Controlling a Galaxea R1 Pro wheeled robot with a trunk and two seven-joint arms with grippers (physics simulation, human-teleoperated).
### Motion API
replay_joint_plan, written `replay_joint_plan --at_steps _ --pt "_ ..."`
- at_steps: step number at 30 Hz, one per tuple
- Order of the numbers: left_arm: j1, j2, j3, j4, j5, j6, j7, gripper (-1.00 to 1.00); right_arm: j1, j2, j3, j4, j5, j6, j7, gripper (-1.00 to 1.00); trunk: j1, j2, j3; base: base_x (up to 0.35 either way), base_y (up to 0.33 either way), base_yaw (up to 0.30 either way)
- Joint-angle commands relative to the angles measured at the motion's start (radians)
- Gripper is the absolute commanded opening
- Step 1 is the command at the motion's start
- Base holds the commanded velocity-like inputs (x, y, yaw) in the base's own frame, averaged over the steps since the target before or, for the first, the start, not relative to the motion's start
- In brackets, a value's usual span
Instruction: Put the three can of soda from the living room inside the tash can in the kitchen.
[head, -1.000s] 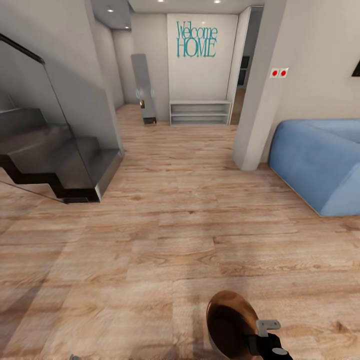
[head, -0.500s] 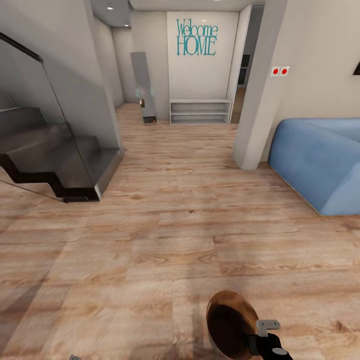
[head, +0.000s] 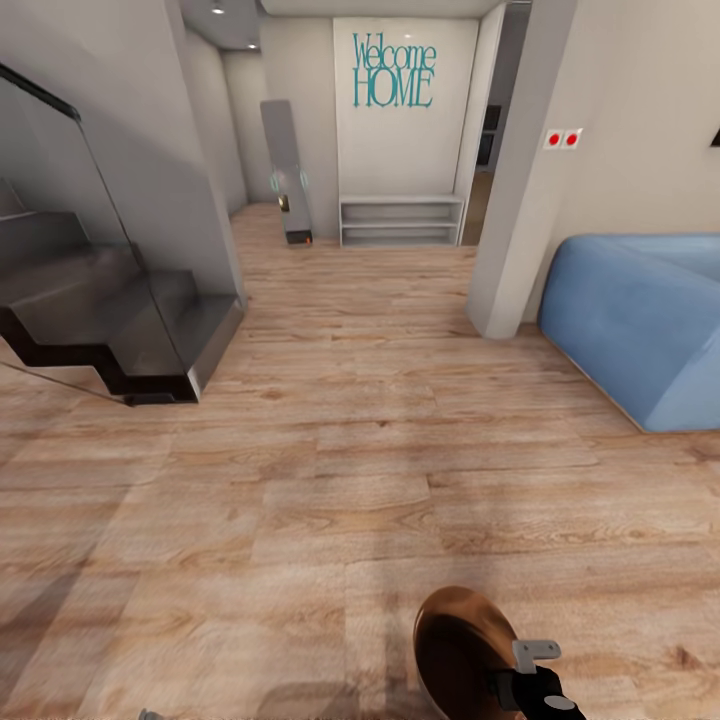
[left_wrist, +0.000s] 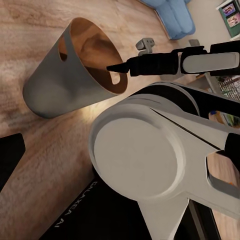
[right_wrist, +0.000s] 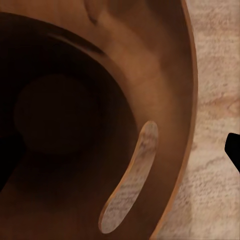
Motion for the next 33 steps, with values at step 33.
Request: replay_joint_plan --at_steps 33 --pt "0.000 0.000 0.000 0.000 0.000 0.000 0.000 1.00 0.000 0.000 0.000 0.000 0.000 0.000 0.000 1.00 0.000 0.000 -0.028 0.000 0.000 0.000"
